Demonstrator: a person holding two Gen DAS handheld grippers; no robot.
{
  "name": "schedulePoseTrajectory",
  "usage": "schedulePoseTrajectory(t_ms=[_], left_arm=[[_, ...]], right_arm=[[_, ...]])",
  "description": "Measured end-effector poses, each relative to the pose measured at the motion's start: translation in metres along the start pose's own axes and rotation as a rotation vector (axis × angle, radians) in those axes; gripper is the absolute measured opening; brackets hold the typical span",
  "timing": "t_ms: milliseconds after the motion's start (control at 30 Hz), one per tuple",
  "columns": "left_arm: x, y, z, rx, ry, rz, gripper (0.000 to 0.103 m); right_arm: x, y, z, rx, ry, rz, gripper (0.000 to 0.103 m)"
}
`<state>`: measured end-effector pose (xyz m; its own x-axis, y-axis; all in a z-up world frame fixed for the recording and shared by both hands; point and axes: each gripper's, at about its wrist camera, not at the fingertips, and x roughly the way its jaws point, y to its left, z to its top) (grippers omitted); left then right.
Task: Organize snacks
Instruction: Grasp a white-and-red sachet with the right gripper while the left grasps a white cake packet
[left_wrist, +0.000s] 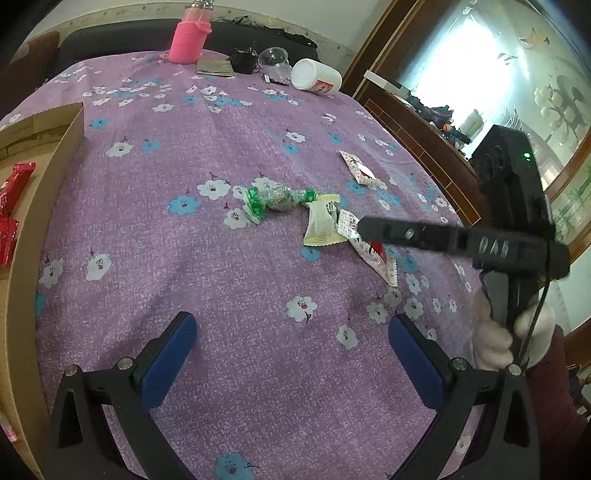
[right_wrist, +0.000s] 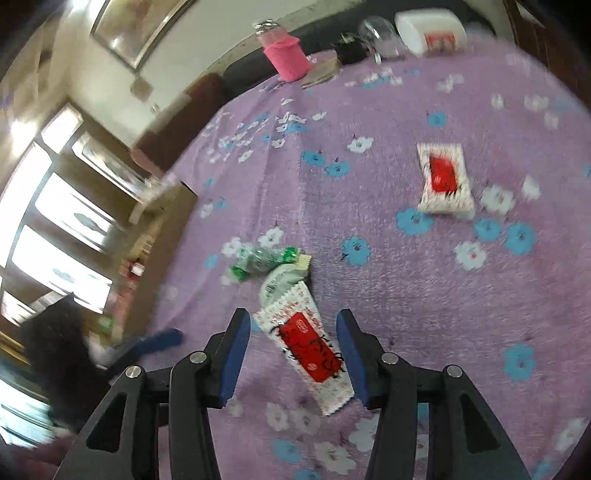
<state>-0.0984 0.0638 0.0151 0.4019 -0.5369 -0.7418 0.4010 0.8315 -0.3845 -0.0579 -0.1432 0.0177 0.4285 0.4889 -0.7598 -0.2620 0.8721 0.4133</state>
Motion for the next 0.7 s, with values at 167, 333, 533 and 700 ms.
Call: schedulePoseTrajectory(t_ms=[167, 333, 533, 700], left_arm=[[0.001, -0.001, 0.001, 0.01, 0.008, 0.013, 0.103], [0.007, -0.011, 0.003, 0.066, 0.041, 0.077, 0.103], [0.013, -0.019, 0.002, 0.115, 0.066, 0.14, 0.103], [0.01, -0.014, 0.016, 0.036, 0.065, 0.033, 0.087]], right_arm=[[0.016, 0.037, -0.012, -0.187, 0.03, -0.159, 0.052], [0.013, 0.033, -0.013, -0.16, 0.013, -0.179, 0.029], [-0.009, -0.008, -0.011, -0.005, -0.077, -0.167, 0.029], [-0.016, -0.037, -0.013, 0.118, -0.15, -0.121, 0.029]])
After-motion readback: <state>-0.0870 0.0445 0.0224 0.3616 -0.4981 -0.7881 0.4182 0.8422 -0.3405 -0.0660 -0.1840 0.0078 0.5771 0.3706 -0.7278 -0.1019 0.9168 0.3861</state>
